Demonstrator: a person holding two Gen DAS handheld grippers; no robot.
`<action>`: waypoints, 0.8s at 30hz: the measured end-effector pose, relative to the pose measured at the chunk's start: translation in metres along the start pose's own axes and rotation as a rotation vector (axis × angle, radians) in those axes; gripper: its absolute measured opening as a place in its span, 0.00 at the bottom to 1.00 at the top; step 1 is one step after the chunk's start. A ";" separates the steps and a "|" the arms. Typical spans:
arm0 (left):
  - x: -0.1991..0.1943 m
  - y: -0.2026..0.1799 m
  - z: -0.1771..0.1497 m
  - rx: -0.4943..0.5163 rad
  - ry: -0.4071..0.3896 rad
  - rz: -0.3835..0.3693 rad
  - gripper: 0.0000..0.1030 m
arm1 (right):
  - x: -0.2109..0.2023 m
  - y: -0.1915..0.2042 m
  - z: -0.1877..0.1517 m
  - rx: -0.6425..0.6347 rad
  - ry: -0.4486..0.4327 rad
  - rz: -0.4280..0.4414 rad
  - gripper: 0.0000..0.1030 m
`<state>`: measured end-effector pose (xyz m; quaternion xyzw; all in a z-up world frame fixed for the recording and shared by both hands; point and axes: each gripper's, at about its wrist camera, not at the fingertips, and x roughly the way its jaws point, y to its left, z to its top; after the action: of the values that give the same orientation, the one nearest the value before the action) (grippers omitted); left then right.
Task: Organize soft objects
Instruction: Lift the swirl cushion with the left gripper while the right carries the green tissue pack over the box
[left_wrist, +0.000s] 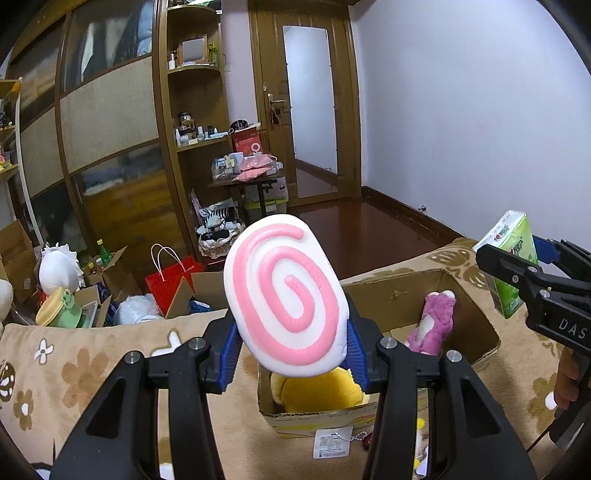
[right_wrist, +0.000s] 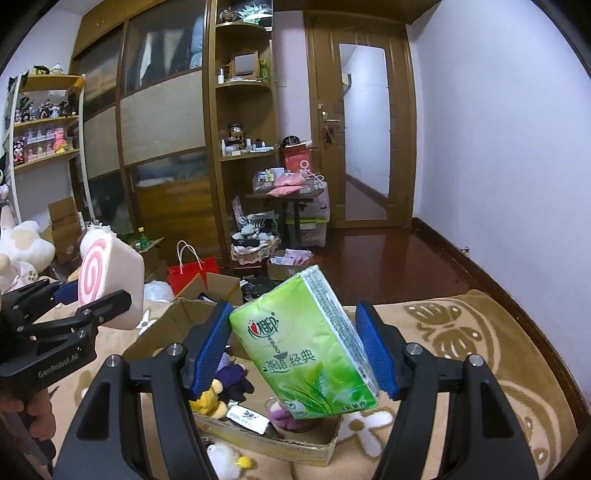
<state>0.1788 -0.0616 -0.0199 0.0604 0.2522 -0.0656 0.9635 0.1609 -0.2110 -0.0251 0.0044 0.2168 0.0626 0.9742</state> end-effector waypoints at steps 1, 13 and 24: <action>0.002 -0.001 -0.002 0.002 0.000 0.000 0.46 | 0.001 0.002 -0.001 -0.001 0.002 0.001 0.70; 0.021 -0.013 -0.013 0.033 0.035 -0.026 0.46 | 0.021 0.001 -0.006 0.010 0.044 -0.004 0.70; 0.035 -0.019 -0.023 0.059 0.083 -0.054 0.49 | 0.038 -0.005 -0.014 0.048 0.093 0.039 0.71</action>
<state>0.1948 -0.0802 -0.0590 0.0844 0.2914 -0.0963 0.9480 0.1896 -0.2117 -0.0542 0.0292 0.2633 0.0765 0.9612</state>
